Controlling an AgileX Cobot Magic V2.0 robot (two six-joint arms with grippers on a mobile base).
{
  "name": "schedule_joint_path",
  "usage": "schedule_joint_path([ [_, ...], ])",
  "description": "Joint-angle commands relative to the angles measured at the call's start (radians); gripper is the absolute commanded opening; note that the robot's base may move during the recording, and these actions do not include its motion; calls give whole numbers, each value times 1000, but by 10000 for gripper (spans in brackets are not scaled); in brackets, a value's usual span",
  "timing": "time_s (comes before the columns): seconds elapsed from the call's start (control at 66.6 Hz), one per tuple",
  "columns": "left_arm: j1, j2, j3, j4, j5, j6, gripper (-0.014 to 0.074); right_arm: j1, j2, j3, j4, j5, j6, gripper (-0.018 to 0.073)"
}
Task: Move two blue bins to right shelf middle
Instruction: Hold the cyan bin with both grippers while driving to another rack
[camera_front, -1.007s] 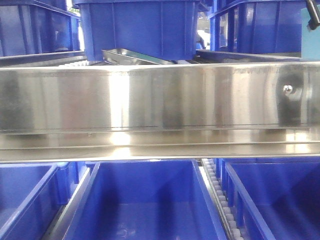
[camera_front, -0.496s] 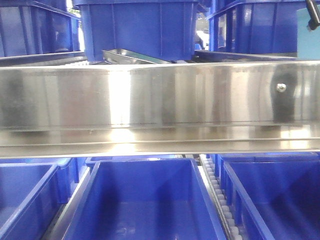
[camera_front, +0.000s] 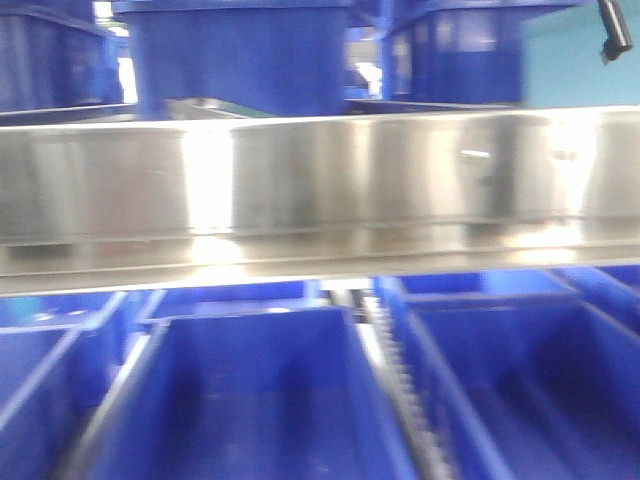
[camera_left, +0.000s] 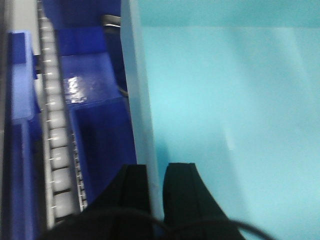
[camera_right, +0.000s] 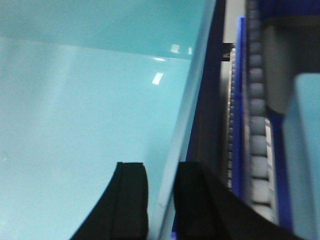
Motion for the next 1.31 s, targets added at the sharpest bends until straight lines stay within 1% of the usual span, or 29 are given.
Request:
schedule_joint_path([
  [0.0, -7, -16, -15, -43, -17, 6, -111, -8, -3, -8, -65, -39, 10, -154],
  [1.292, -7, -16, -15, -43, -17, 6, -111, -8, -3, -8, -65, -39, 10, -154],
])
